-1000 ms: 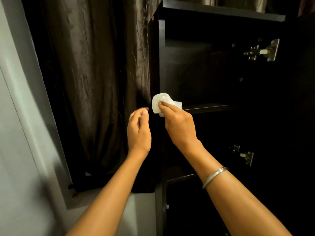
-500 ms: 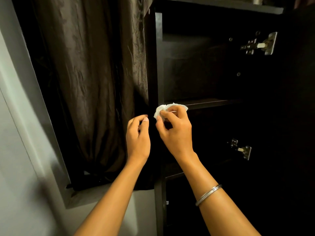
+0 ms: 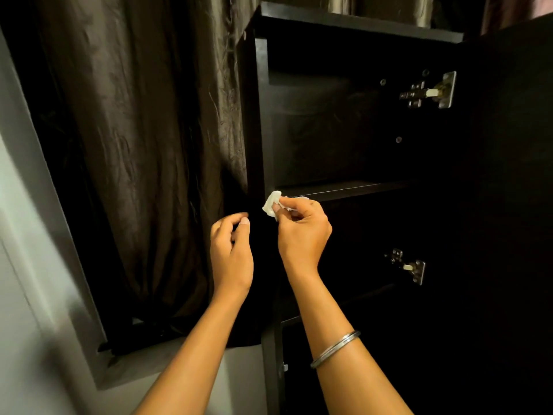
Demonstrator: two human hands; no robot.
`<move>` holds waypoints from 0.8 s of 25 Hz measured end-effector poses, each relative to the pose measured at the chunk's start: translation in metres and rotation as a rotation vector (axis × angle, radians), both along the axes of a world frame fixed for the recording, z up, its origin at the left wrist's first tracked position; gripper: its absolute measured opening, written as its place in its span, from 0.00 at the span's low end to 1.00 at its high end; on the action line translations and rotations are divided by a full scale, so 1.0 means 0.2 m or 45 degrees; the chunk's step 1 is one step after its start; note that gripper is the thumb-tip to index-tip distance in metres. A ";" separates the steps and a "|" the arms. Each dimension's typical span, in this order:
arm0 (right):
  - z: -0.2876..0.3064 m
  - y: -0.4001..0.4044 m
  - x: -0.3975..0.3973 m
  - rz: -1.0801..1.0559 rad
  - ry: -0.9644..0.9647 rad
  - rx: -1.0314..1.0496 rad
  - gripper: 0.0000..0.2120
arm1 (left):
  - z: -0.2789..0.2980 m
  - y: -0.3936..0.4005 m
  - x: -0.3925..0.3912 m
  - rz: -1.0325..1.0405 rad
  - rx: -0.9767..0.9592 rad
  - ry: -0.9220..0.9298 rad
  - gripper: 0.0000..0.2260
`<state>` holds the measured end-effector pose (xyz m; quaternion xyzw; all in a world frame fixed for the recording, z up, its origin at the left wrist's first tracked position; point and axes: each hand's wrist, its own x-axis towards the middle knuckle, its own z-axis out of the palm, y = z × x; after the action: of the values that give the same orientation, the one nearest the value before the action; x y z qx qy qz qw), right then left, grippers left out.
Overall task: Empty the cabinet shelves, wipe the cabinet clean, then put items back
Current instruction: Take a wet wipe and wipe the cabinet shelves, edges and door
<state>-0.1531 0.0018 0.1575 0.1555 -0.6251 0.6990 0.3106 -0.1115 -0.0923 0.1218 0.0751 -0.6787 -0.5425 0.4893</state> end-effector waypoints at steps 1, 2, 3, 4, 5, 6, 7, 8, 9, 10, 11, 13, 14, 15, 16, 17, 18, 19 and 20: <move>0.01 0.01 0.00 -0.017 0.045 0.054 0.05 | 0.00 -0.01 0.01 0.005 0.005 0.010 0.08; 0.04 0.03 0.00 -0.008 0.110 0.076 0.05 | 0.01 -0.01 0.02 0.010 0.009 0.023 0.08; 0.08 0.03 0.01 0.023 0.178 0.072 0.04 | 0.01 -0.02 0.02 0.015 0.011 0.030 0.08; 0.12 0.03 0.00 0.037 0.242 0.080 0.04 | 0.02 -0.03 0.02 0.016 0.019 0.030 0.08; 0.16 0.02 0.00 0.022 0.288 0.117 0.04 | 0.02 -0.04 0.02 0.016 0.027 0.022 0.08; 0.18 0.00 0.00 -0.017 0.323 0.180 0.05 | 0.02 -0.04 0.02 0.015 0.032 0.017 0.08; 0.16 -0.01 -0.01 -0.051 0.347 0.241 0.06 | 0.02 -0.05 0.03 0.017 0.029 0.018 0.08; 0.11 -0.02 -0.02 -0.079 0.355 0.286 0.06 | 0.01 -0.05 0.03 0.020 0.027 0.019 0.09; 0.03 -0.02 -0.01 -0.086 0.333 0.310 0.05 | 0.00 -0.05 0.03 0.024 0.027 0.015 0.09; -0.06 -0.01 0.00 -0.076 0.285 0.322 0.03 | -0.01 -0.06 0.04 0.026 0.029 0.008 0.09; -0.13 0.01 0.03 -0.047 0.227 0.322 0.01 | -0.02 -0.06 0.04 0.024 0.029 -0.003 0.09; -0.15 0.02 0.03 -0.009 0.139 0.296 0.04 | -0.04 -0.07 0.05 0.026 0.023 -0.029 0.08; -0.09 0.02 0.02 -0.002 0.124 0.261 0.06 | -0.04 -0.08 0.05 0.030 0.022 -0.040 0.08; 0.01 0.02 0.00 0.004 0.127 0.217 0.07 | -0.04 -0.09 0.05 0.029 0.023 -0.044 0.07; 0.15 0.02 -0.01 0.009 0.145 0.177 0.06 | -0.03 -0.10 0.06 0.027 0.024 -0.040 0.07; 0.30 0.01 -0.03 0.009 0.188 0.144 0.05 | -0.01 -0.10 0.06 0.024 0.018 -0.032 0.07; 0.45 0.01 -0.05 -0.007 0.259 0.114 0.03 | 0.00 -0.10 0.06 0.016 0.013 -0.024 0.07; 0.59 -0.01 -0.07 -0.050 0.349 0.084 0.02 | 0.02 -0.10 0.07 -0.001 0.013 -0.019 0.07; 0.74 -0.03 -0.09 -0.109 0.437 0.055 0.01 | 0.04 -0.09 0.08 -0.019 0.015 -0.006 0.07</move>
<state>-0.1710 -0.0034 0.3047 0.2525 -0.5838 0.6348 0.4388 -0.0964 -0.1108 0.1308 0.0742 -0.6773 -0.5497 0.4833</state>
